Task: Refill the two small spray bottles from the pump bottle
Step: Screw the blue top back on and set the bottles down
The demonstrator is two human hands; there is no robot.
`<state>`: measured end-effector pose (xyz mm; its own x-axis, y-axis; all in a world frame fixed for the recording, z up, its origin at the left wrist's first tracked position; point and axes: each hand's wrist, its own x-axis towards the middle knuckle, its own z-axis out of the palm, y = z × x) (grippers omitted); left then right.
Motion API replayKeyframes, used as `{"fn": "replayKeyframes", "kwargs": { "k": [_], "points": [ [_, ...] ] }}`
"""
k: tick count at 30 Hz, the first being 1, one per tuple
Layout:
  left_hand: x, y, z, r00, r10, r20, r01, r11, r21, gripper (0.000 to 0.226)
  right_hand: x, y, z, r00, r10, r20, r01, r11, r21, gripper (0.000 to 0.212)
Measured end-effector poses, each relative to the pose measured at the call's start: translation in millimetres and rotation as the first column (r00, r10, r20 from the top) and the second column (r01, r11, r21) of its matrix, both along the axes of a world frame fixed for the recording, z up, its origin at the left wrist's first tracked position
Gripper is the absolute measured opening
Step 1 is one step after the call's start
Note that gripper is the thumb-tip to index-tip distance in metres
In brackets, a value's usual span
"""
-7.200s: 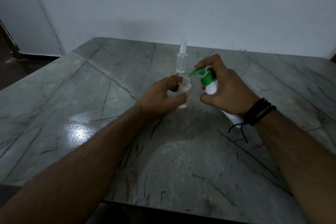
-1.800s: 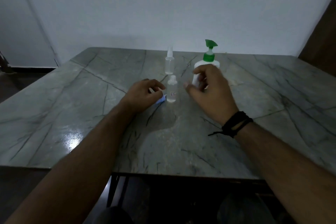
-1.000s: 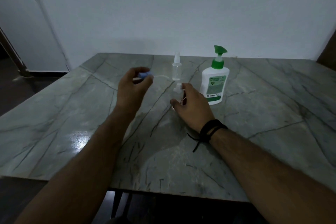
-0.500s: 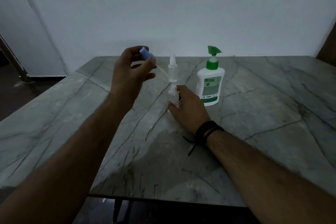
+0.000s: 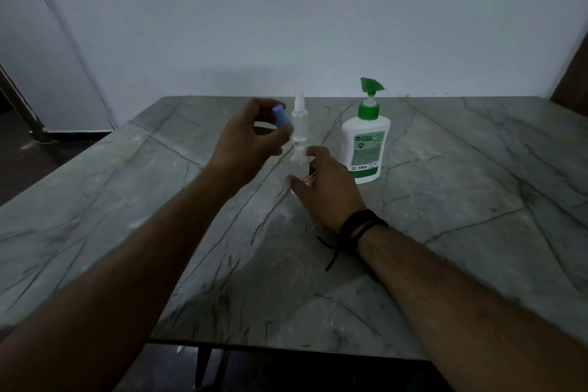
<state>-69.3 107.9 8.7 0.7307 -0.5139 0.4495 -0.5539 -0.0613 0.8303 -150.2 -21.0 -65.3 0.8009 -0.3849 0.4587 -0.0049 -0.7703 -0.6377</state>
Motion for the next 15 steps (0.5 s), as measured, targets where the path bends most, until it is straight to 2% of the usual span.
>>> {"fn": "replayKeyframes", "kwargs": {
  "k": [6,10,15],
  "points": [
    [9,-5,7,0.978,-0.082,0.191,0.016,0.947,0.32,0.041,0,0,2,1.0,-0.001,-0.029,0.001,1.0,0.013,0.047],
    [15,-6,16,0.958,-0.166,0.235,0.029,0.868,0.496,0.038,1,-1,2,0.999,-0.006,-0.037,0.007,1.0,0.025,0.046],
    [19,-10,24,0.938,-0.241,0.249,0.026,0.767,0.641,0.03,0,0,3,0.998,-0.007,-0.056,0.008,1.0,0.014,0.045]
  ]
}}
